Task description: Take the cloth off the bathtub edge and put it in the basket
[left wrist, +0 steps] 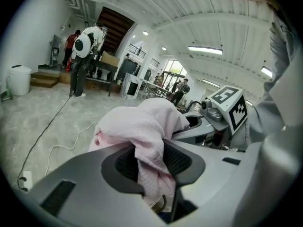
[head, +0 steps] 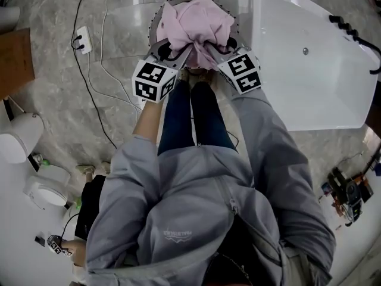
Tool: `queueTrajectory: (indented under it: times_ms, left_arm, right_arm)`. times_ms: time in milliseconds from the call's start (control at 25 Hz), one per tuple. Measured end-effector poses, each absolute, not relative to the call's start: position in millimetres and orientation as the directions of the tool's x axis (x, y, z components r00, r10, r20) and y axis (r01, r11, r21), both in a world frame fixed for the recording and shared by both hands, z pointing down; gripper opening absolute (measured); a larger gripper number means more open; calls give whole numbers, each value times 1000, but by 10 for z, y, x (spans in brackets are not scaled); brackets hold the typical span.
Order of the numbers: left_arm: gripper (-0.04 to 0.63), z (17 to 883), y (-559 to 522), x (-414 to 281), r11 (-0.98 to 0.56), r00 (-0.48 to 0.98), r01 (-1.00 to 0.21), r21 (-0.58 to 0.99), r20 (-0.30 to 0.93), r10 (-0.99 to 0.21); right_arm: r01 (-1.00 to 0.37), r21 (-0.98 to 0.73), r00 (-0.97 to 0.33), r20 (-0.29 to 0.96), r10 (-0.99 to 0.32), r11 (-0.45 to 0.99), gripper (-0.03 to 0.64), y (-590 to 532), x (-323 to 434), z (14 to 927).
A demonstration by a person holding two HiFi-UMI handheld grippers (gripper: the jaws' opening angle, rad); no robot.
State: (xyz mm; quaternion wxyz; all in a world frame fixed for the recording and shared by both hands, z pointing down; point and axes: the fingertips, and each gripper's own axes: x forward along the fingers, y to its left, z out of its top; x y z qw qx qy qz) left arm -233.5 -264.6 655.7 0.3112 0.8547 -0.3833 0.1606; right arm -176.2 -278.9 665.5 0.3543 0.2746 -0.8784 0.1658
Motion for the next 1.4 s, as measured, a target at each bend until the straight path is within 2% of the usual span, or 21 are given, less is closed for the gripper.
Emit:
queueTrajectory:
  times_ms: [160, 280, 400, 480, 760, 1000, 1040, 1080, 1120, 1160, 1400]
  left_arm:
    - [126, 6723, -2801, -2449, -491, 638, -769, 410, 553, -536]
    - [140, 6908, -2907, -2542, -446, 628, -777, 444, 594, -503]
    - [246, 7205, -2749, -2597, -351, 580, -814, 463, 674, -457]
    - [252, 7314, -2624, -2634, -321, 557, -830, 456, 702, -443]
    - [252, 7320, -2543, -2619, -323, 560, -828, 458, 701, -442]
    - [250, 7076, -2577, -2476, -351, 569, -822, 448, 670, -477]
    - [247, 6993, -2578, -2443, -361, 572, -820, 445, 658, -490]
    - [208, 6892, -2580, -2410, -372, 576, -817, 440, 643, -505]
    - [120, 6775, -2585, -2376, -384, 579, -816, 433, 625, -524]
    - [64, 6643, -2589, -2340, -396, 582, -813, 427, 604, -544]
    - [17, 5783, -2630, -2151, -457, 599, -800, 388, 479, -641]
  right_arm:
    - [-597, -147, -583, 754, -301, 789, 121, -2921, -1890, 6836]
    - [-649, -197, -516, 824, -235, 735, 140, -3045, -1863, 7081]
    - [-726, -201, -434, 875, -212, 657, 189, -2923, -1585, 7303]
    - [-750, -196, -416, 883, -219, 632, 213, -2799, -1420, 7378]
    - [-777, -230, -437, 868, -238, 586, 216, -2689, -1222, 7402]
    - [-782, -355, -548, 784, -292, 513, 213, -2673, -1339, 7110]
    - [-786, -359, -553, 771, -314, 503, 202, -2670, -1346, 7027]
    - [-790, -354, -555, 760, -339, 500, 198, -2667, -1347, 6931]
    - [-794, -342, -553, 749, -365, 502, 186, -2665, -1343, 6822]
    - [-798, -326, -550, 737, -392, 507, 154, -2664, -1333, 6700]
    - [-811, -255, -552, 634, -542, 527, 30, -2695, -1285, 5859]
